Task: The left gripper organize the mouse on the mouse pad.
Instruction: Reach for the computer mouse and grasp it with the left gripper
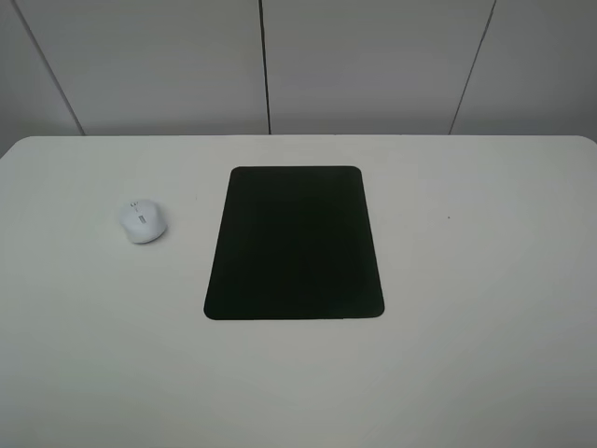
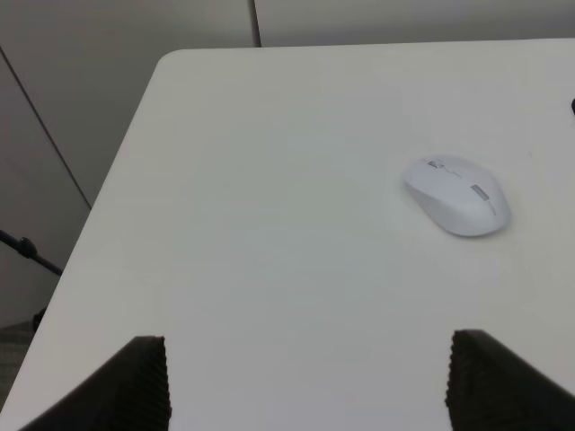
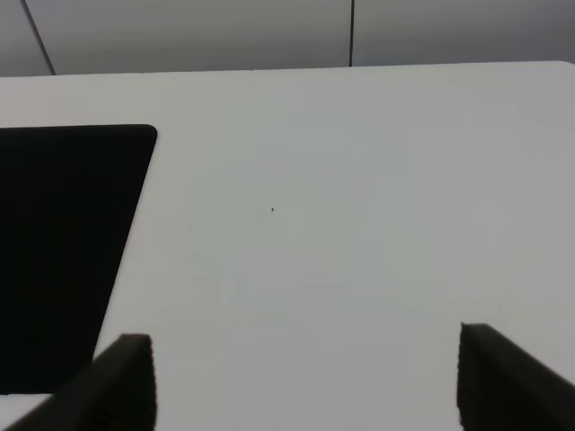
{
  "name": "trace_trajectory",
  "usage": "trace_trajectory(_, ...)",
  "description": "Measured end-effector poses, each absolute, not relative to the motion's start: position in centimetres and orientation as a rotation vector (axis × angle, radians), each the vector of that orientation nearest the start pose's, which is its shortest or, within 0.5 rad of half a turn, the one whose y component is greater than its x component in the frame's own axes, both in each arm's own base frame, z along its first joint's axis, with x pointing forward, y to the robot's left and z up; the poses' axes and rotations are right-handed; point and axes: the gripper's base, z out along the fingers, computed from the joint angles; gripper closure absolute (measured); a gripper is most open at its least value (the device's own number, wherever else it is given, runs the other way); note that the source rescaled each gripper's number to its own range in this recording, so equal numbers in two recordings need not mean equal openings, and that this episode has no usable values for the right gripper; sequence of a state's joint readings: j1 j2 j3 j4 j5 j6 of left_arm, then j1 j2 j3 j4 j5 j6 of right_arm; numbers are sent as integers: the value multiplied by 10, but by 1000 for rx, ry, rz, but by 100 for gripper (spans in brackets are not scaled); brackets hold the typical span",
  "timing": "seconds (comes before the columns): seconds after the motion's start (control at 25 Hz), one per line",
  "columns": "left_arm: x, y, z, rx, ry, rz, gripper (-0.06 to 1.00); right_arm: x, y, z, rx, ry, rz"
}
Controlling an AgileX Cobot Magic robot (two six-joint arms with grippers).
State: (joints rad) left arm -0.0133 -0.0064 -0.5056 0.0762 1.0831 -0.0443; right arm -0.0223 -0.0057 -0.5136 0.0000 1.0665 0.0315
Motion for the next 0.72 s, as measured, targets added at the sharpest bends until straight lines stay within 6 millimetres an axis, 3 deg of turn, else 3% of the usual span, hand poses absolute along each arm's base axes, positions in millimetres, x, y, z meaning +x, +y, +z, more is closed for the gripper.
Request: trace_trajectory(0.72, -8, 6, 277, -37, 2052, 55, 75, -8, 0, 281, 55, 2030, 6)
